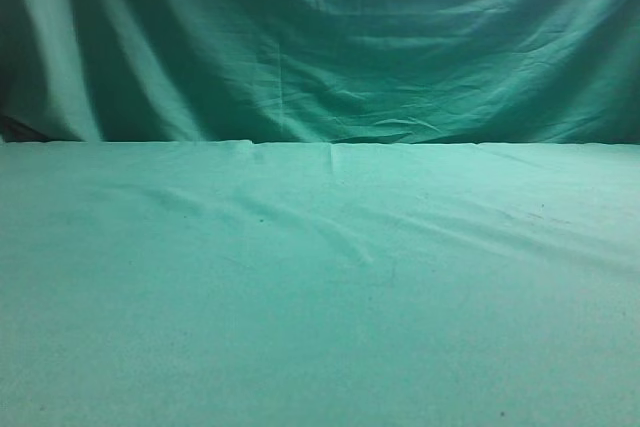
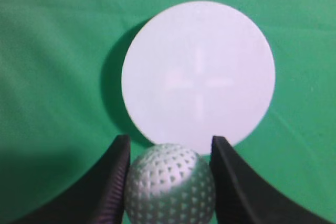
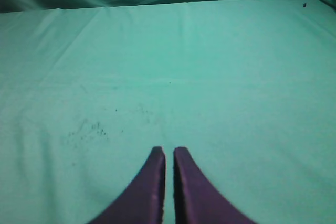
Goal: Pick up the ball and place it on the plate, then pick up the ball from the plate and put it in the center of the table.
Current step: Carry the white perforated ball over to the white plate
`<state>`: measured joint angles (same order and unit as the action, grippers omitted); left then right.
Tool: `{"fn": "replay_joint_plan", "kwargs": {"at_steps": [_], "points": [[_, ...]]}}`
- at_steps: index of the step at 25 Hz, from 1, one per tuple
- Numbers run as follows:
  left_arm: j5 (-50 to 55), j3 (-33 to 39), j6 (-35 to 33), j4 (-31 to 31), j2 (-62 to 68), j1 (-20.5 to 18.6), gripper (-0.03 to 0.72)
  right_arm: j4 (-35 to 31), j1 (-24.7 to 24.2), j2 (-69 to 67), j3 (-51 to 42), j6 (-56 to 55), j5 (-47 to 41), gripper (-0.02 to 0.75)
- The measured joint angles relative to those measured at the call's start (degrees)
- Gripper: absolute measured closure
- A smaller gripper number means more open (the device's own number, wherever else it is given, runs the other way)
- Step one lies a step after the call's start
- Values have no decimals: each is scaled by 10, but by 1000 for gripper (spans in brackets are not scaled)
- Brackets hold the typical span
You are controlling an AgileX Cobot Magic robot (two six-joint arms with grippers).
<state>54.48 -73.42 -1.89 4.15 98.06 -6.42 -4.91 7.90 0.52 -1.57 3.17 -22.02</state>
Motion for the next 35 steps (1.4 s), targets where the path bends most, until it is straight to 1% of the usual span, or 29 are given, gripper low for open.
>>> {"fn": "replay_joint_plan", "kwargs": {"at_steps": [4,11,25,27,30,31,32,33,35], "points": [[-31,0,0,11,35,0,382,0,0,0,0,0,0,690],[-54,0,2,41,88,0,382,0,0,0,0,0,0,690],[-98,0,2,54,95,0,382,0,0,0,0,0,0,690],[-95,0,2,40,95,0,295,0,0,0,0,0,0,690],[-77,-15,2,6,95,0,122,0,0,0,0,0,0,690],[-67,-22,2,-9,95,0,88,0,0,0,0,0,0,690],[-55,-33,2,-23,95,0,67,0,0,0,0,0,0,690],[-43,-47,2,-41,95,0,84,0,0,0,0,0,0,690],[-13,-74,-7,-79,95,0,84,0,0,0,0,0,0,690]]}}
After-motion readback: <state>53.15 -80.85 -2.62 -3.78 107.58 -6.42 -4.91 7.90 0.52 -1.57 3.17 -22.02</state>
